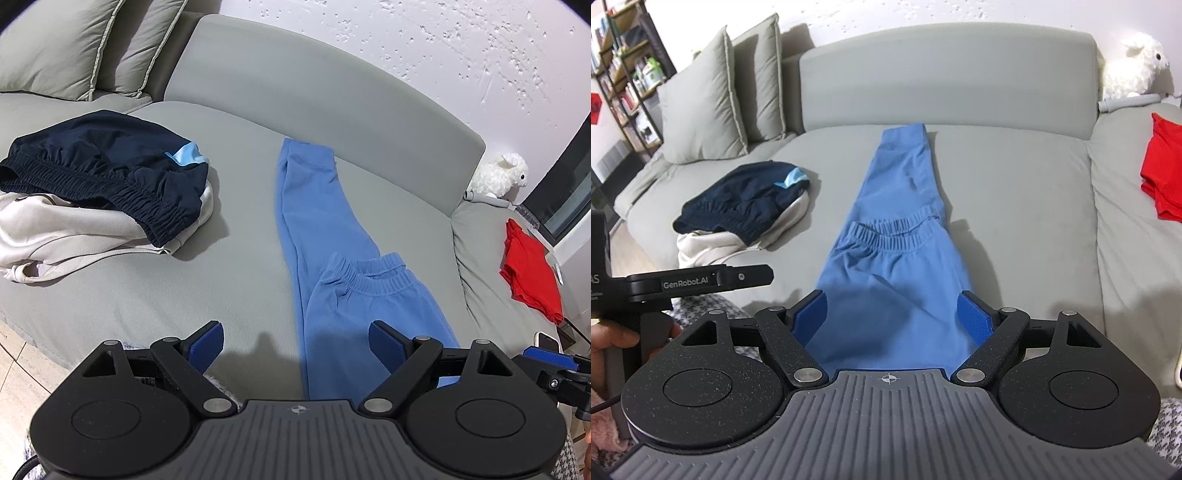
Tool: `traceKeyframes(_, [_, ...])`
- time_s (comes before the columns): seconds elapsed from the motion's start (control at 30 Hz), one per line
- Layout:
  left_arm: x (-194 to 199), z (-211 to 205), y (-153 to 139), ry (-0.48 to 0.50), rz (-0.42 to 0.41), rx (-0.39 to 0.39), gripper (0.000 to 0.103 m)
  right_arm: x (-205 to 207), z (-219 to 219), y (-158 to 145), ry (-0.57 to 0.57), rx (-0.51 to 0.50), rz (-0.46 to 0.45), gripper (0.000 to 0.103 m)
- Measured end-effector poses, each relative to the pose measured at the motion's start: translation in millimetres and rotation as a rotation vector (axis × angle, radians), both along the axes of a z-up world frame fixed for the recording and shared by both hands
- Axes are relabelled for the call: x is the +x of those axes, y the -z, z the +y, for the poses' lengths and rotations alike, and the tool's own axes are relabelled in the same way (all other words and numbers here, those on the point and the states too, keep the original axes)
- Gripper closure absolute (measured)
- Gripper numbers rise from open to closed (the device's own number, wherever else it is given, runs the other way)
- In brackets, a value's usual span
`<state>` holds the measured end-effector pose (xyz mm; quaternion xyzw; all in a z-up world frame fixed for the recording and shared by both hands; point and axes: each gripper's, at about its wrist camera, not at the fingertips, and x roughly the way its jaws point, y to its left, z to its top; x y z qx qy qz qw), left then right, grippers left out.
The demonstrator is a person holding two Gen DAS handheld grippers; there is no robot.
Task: Fold clothes
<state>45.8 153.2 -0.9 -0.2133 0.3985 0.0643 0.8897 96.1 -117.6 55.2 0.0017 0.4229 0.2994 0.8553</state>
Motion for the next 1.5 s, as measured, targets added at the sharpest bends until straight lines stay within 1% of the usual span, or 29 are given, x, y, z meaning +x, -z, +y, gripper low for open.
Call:
traceKeyframes(0.83, [3.2, -4.3, 1.3, 0.009, 0.022, 0.016, 0.017, 0.8, 0.8, 2.9, -0.013, -0.003, 0.024, 0.020])
traceKeyframes(1.5, [4.0, -6.4, 2.9, 0.003, 0.024, 0.016, 0.017, 0.1, 3.1, 4.5, -0.016, -0.007, 0.032, 0.019])
